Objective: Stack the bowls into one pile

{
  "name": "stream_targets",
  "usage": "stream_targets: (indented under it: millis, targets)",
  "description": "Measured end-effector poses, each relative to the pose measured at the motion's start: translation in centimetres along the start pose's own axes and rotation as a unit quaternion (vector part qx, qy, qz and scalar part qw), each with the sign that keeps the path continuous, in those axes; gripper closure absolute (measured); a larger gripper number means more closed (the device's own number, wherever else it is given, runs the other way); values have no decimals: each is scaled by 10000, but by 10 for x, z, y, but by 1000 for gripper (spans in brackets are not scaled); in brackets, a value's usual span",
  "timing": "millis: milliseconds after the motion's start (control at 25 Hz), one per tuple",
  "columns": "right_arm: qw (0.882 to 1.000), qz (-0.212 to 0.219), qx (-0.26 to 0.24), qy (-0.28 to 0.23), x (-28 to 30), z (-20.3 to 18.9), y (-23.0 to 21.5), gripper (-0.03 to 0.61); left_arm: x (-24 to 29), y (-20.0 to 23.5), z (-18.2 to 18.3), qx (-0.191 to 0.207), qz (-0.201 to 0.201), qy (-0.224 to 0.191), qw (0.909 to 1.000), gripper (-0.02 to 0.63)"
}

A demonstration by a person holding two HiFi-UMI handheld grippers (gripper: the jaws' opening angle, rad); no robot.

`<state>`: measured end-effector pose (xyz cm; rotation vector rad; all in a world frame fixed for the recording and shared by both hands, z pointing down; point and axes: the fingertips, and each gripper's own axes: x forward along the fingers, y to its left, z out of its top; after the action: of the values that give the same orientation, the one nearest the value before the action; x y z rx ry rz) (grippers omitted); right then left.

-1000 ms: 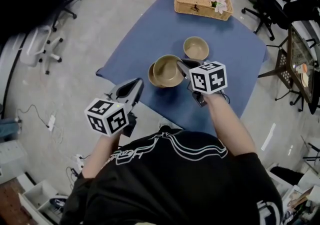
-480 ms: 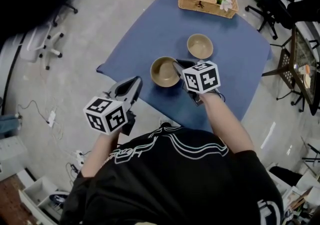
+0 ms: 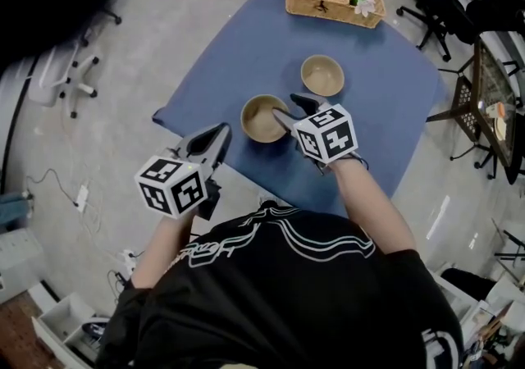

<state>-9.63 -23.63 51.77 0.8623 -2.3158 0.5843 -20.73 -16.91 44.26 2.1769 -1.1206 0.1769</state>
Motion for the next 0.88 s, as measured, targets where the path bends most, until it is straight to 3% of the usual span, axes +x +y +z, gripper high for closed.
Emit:
stream_targets:
  millis: [360, 880]
  targets:
    - [9991, -85, 253, -338, -29, 5, -17, 295, 18, -11, 3, 78, -185, 78, 9998, 591]
    - [9901, -1023, 757, -590, -68, 3, -108, 295, 53, -16, 2, 214, -380, 341, 9985, 591]
